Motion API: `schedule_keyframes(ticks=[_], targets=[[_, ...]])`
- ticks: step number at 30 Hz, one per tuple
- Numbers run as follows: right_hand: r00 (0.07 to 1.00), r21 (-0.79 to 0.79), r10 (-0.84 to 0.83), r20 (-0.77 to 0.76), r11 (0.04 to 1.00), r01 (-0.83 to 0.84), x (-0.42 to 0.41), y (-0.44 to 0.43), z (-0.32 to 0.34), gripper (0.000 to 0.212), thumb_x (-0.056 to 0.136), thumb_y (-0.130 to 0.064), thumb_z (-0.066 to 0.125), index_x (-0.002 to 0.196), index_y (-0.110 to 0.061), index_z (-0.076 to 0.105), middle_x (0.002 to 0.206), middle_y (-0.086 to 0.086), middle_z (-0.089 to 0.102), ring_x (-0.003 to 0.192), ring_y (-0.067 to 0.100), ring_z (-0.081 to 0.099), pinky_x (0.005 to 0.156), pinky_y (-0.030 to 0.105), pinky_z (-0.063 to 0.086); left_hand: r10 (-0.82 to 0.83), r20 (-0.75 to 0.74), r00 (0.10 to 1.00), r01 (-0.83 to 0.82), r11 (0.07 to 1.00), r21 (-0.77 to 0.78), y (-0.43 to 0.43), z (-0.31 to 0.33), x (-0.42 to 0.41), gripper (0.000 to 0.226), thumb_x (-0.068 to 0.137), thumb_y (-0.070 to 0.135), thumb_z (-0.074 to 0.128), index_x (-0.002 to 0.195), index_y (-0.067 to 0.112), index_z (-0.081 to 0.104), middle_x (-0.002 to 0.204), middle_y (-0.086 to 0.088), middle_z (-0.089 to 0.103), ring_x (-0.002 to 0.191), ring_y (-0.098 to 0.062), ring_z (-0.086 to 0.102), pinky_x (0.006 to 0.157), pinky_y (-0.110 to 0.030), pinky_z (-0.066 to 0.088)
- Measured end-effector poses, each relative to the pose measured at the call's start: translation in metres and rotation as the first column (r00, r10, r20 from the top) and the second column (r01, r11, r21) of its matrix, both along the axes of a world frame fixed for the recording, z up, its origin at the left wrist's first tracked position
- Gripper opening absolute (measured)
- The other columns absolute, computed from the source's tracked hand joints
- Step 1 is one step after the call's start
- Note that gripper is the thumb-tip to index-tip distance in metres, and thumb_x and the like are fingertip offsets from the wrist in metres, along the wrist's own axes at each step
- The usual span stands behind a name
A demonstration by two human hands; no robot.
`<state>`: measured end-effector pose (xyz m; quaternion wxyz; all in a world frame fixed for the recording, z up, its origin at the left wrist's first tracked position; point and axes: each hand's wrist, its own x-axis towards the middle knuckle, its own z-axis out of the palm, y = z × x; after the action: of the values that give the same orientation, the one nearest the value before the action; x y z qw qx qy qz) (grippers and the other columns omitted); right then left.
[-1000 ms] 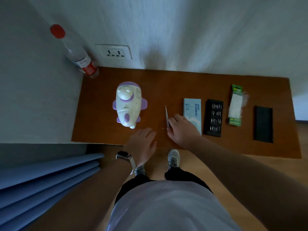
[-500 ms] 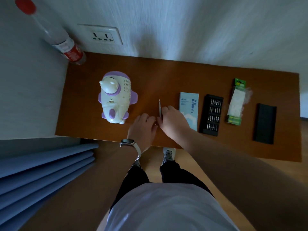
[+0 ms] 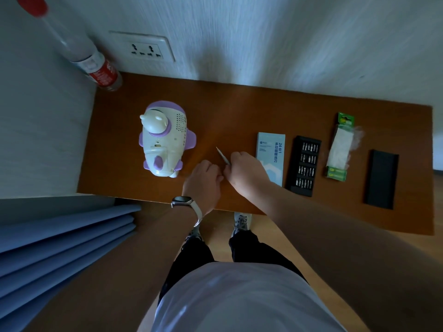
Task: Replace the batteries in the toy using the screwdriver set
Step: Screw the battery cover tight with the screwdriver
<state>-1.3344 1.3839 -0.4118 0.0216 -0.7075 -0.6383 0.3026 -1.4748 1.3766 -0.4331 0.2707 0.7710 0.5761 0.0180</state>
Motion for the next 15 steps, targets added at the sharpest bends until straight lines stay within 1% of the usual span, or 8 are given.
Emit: schedule_keyframes(ticks=[4, 6, 9, 11, 13, 15], targets=[[0.999, 0.054, -0.028, -0.038, 0.998, 0.03, 0.004, -0.005, 0.015, 0.02, 0.099, -0.026, 0.048, 0.093, -0.009, 0.055, 0.083, 0.002, 0.047, 0.07, 0.017, 0.048, 0.061, 0.029, 0.036, 0.1, 0.063, 0.993, -0.097, 0.994, -0.046, -0.001, 0.018, 0.0, 0.015, 0.102, 0.025, 0.049, 0.103, 0.017, 0.062, 0.098, 0.001, 0.063, 0.086, -0.017, 0.057, 0.071, -0.03, 0.046], [0.998, 0.072, -0.029, -0.052, 0.997, 0.033, 0.006, -0.008, 0.026, 0.019, 0.098, -0.027, 0.049, 0.093, -0.01, 0.054, 0.082, 0.001, 0.049, 0.069, 0.016, 0.05, 0.06, 0.028, 0.038, 0.169, 0.128, 0.977, -0.164, 0.985, -0.053, -0.004, 0.032, 0.002, 0.013, 0.101, 0.024, 0.053, 0.102, 0.016, 0.062, 0.088, 0.003, 0.063, 0.078, -0.017, 0.057, 0.067, -0.03, 0.044], [0.996, 0.122, -0.028, -0.08, 0.992, 0.038, 0.01, -0.013, 0.044, 0.016, 0.096, -0.029, 0.052, 0.09, -0.014, 0.053, 0.079, 0.0, 0.054, 0.065, 0.015, 0.053, 0.056, 0.026, 0.042, 0.245, 0.238, 0.94, -0.243, 0.969, -0.04, -0.008, 0.055, 0.002, 0.009, 0.099, 0.021, 0.058, 0.096, 0.015, 0.064, 0.077, 0.008, 0.059, 0.071, -0.015, 0.058, 0.06, -0.026, 0.041], [0.993, 0.111, -0.055, -0.102, 0.992, 0.066, 0.014, -0.015, 0.062, 0.015, 0.096, -0.03, 0.052, 0.09, -0.016, 0.052, 0.077, -0.001, 0.055, 0.065, 0.015, 0.054, 0.056, 0.028, 0.043, 0.274, 0.309, 0.911, -0.276, 0.96, -0.038, -0.008, 0.071, 0.001, 0.006, 0.098, 0.021, 0.06, 0.094, 0.019, 0.064, 0.074, 0.012, 0.059, 0.069, -0.009, 0.058, 0.06, -0.021, 0.044], [0.991, 0.109, -0.076, -0.114, 0.99, 0.089, 0.017, -0.016, 0.081, 0.015, 0.095, -0.032, 0.053, 0.092, -0.018, 0.052, 0.079, -0.002, 0.056, 0.069, 0.014, 0.056, 0.06, 0.029, 0.046, 0.309, 0.371, 0.876, -0.314, 0.948, -0.049, -0.007, 0.09, 0.0, 0.004, 0.097, 0.022, 0.062, 0.093, 0.021, 0.065, 0.074, 0.015, 0.06, 0.069, -0.003, 0.057, 0.062, -0.018, 0.046], [0.99, 0.142, -0.081, -0.118, 0.985, 0.098, 0.02, -0.017, 0.101, 0.016, 0.095, -0.034, 0.053, 0.095, -0.018, 0.054, 0.08, -0.004, 0.058, 0.071, 0.012, 0.057, 0.065, 0.031, 0.05, 0.354, 0.433, 0.829, -0.355, 0.931, -0.082, -0.003, 0.108, -0.002, 0.003, 0.096, 0.021, 0.064, 0.094, 0.023, 0.066, 0.076, 0.014, 0.062, 0.072, -0.002, 0.059, 0.063, -0.013, 0.047]])
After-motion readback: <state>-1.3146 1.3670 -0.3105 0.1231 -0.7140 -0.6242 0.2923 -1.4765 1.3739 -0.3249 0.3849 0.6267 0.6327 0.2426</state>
